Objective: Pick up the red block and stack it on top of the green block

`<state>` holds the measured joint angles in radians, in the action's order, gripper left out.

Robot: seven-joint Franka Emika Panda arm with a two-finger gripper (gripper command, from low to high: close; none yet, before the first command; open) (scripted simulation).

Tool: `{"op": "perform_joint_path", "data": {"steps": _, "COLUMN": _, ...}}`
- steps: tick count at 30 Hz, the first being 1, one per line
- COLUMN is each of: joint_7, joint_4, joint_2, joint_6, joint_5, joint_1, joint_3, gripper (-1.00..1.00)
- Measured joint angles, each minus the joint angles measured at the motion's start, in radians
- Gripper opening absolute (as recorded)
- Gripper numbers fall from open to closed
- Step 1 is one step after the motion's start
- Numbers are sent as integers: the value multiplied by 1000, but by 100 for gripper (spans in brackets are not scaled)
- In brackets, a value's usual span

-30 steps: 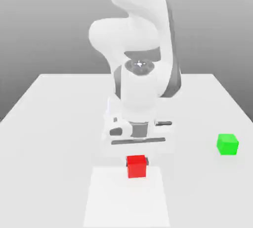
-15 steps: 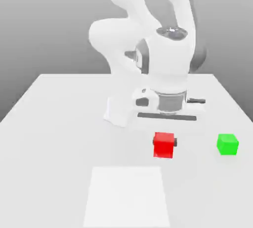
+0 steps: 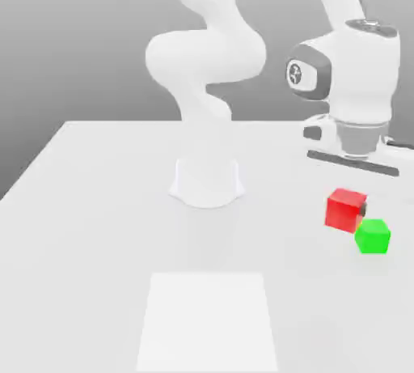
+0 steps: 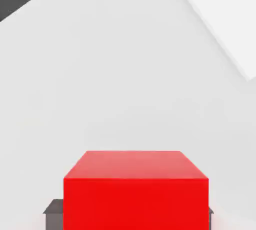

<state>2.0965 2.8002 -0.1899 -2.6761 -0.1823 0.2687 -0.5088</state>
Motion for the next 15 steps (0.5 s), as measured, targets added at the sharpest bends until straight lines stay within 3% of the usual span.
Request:
{"op": "perform_joint_path", "data": {"steps": 10, "joint_7": 549, "joint_4": -44, "joint_2": 53, "joint_6": 23, "joint_5": -3, "joint_1": 52, "joint_3": -204, "gripper": -100}}
{"op": "perform_joint_path", "data": {"steps": 15, "joint_7": 657, "joint_4": -49, "joint_2": 114, "joint_6": -29, "joint_5": 74, "joint_1": 33, "joint_3": -237, "gripper": -100}}
